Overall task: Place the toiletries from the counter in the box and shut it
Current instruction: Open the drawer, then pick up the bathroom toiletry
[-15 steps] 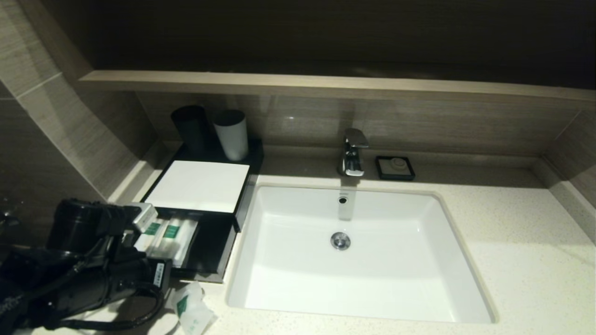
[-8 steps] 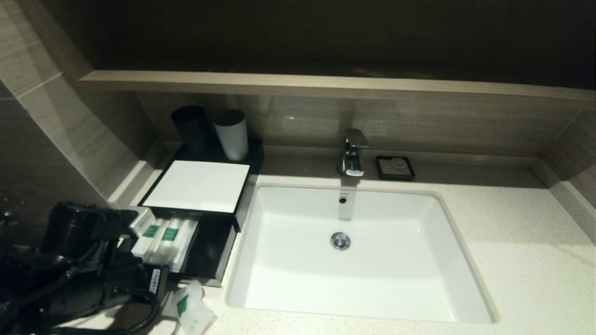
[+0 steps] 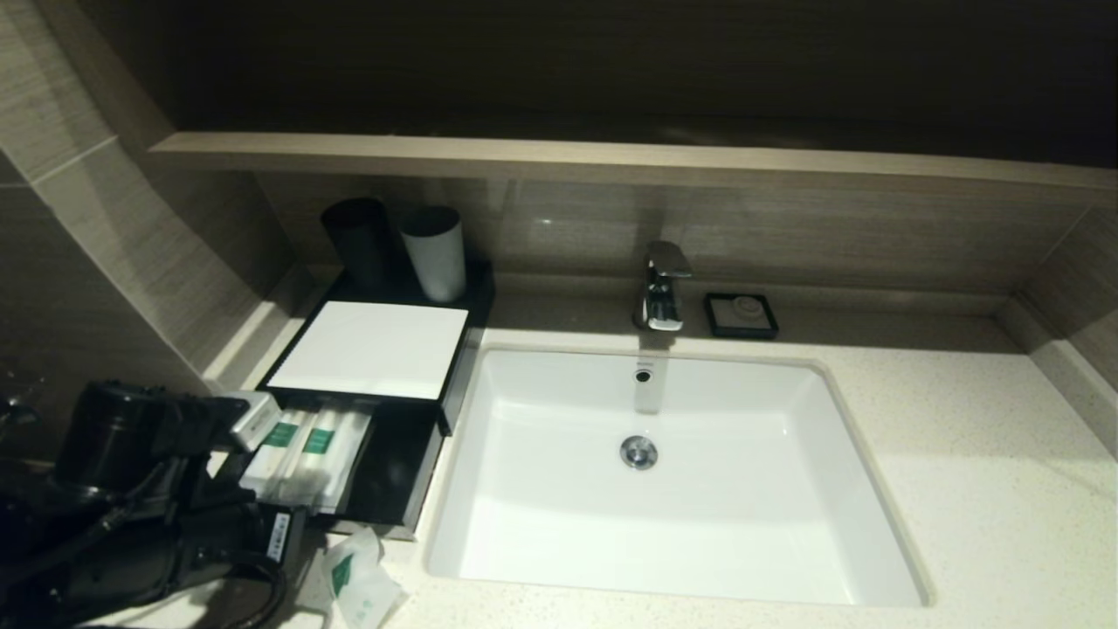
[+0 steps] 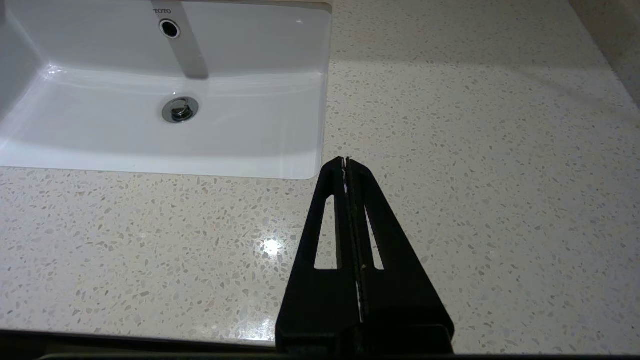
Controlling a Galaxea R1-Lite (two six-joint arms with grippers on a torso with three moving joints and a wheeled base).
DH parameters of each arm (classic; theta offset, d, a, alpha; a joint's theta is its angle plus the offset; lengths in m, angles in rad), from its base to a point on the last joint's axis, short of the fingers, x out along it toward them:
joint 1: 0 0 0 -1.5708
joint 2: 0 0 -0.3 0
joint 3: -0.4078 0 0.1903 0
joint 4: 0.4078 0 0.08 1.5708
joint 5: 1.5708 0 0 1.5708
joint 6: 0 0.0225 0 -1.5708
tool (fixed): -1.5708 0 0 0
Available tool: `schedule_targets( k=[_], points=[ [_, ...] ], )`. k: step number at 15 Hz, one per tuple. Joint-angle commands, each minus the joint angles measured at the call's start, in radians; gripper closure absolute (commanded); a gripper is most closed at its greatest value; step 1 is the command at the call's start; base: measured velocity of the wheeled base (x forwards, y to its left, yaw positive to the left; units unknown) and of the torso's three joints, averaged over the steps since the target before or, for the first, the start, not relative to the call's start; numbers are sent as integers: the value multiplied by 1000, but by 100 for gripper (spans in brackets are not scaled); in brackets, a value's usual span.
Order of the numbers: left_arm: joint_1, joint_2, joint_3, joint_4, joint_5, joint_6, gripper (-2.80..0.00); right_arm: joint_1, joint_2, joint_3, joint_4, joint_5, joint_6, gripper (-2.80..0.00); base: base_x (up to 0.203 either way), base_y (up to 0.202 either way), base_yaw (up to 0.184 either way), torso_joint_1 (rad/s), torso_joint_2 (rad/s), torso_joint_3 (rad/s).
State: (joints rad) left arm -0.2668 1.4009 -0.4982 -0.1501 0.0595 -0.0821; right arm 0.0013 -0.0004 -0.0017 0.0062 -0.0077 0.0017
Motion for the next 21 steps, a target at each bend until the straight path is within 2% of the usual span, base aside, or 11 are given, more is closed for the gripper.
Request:
schedule_targets(
  k=[1, 3, 5, 7, 11, 14, 16, 21],
  points=[
    [1, -46, -7, 17, 0, -2, 0, 0, 0, 0, 0, 0, 0, 0, 0, 0, 0, 0, 0, 0],
    [1, -93, -24, 78, 2, -5, 0, 0, 0, 0, 0, 0, 0, 0, 0, 0, 0, 0, 0, 0],
    [11, -133, -61, 197, 6, -26, 0, 0, 0, 0, 0, 0, 0, 0, 0, 0, 0, 0, 0, 0],
    [22, -169, -110, 294, 22, -111, 0, 0, 0, 0, 0, 0, 0, 0, 0, 0, 0, 0, 0, 0],
    [124, -251, -133, 455, 106, -150, 0, 0, 0, 0, 0, 0, 0, 0, 0, 0, 0, 0, 0, 0],
    [251, -285, -130, 481, 130, -156, 0, 0, 0, 0, 0, 0, 0, 0, 0, 0, 0, 0, 0, 0],
    [303, -293, -126, 499, 129, -155, 0, 0, 0, 0, 0, 0, 0, 0, 0, 0, 0, 0, 0, 0],
    [336, -286, -115, 506, 123, -159, 0, 0, 0, 0, 0, 0, 0, 0, 0, 0, 0, 0, 0, 0]
  ],
)
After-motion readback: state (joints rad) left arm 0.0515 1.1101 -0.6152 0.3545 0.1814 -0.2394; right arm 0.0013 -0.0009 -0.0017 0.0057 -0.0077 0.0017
